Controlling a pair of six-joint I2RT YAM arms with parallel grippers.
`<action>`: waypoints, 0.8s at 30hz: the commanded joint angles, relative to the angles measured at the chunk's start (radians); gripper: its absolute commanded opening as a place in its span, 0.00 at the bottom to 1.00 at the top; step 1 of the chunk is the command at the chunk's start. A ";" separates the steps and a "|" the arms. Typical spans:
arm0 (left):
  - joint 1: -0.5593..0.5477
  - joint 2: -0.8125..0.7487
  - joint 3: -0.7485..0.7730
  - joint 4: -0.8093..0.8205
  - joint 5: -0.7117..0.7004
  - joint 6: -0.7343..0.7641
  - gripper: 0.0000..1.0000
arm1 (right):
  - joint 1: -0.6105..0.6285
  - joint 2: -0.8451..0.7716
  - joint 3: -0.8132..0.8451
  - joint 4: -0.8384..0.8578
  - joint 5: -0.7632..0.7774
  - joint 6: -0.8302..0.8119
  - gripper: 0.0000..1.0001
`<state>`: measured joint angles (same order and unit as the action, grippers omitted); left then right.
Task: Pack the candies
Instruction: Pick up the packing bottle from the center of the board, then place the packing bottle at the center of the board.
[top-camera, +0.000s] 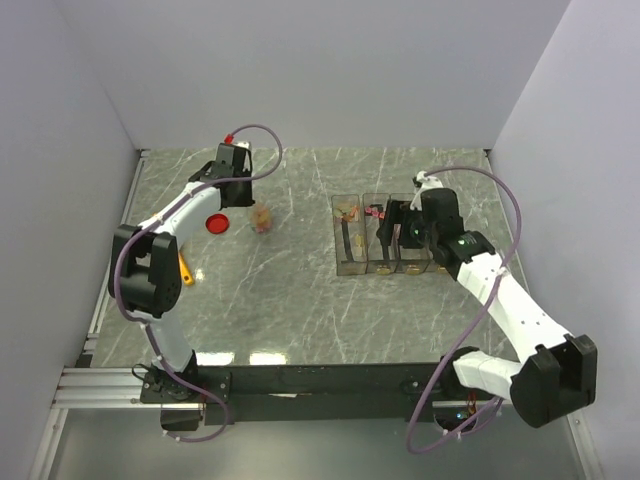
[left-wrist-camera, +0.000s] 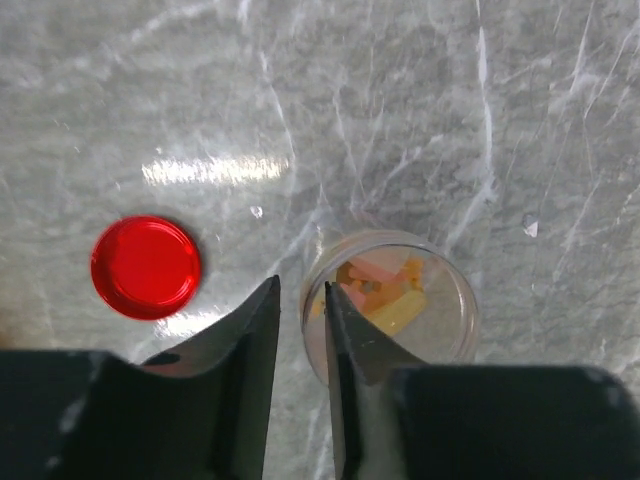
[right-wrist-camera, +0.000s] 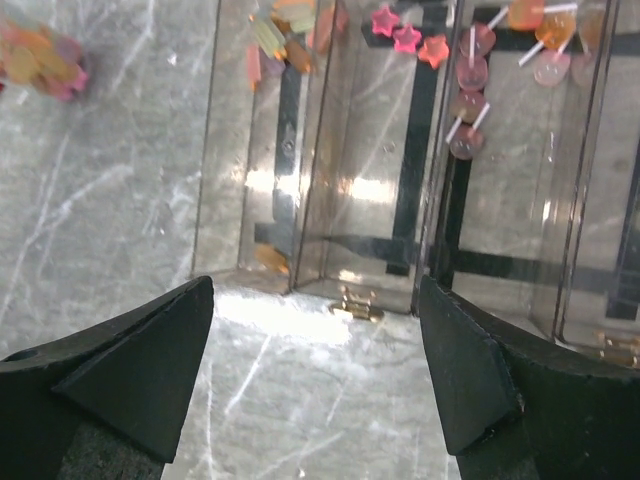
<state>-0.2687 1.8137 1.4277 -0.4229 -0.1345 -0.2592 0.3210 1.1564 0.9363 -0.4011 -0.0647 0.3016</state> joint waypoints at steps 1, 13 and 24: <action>-0.001 -0.005 0.036 -0.019 0.042 -0.006 0.23 | 0.004 -0.060 -0.022 0.015 0.011 -0.024 0.89; -0.097 -0.146 -0.041 -0.146 0.082 0.008 0.01 | 0.004 -0.170 -0.063 0.002 0.002 -0.029 0.90; -0.539 -0.363 -0.273 -0.195 -0.132 -0.175 0.01 | 0.006 -0.251 -0.123 0.005 -0.006 -0.022 0.90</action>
<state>-0.7471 1.4933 1.1717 -0.6128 -0.1688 -0.3489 0.3210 0.9390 0.8303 -0.4114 -0.0723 0.2867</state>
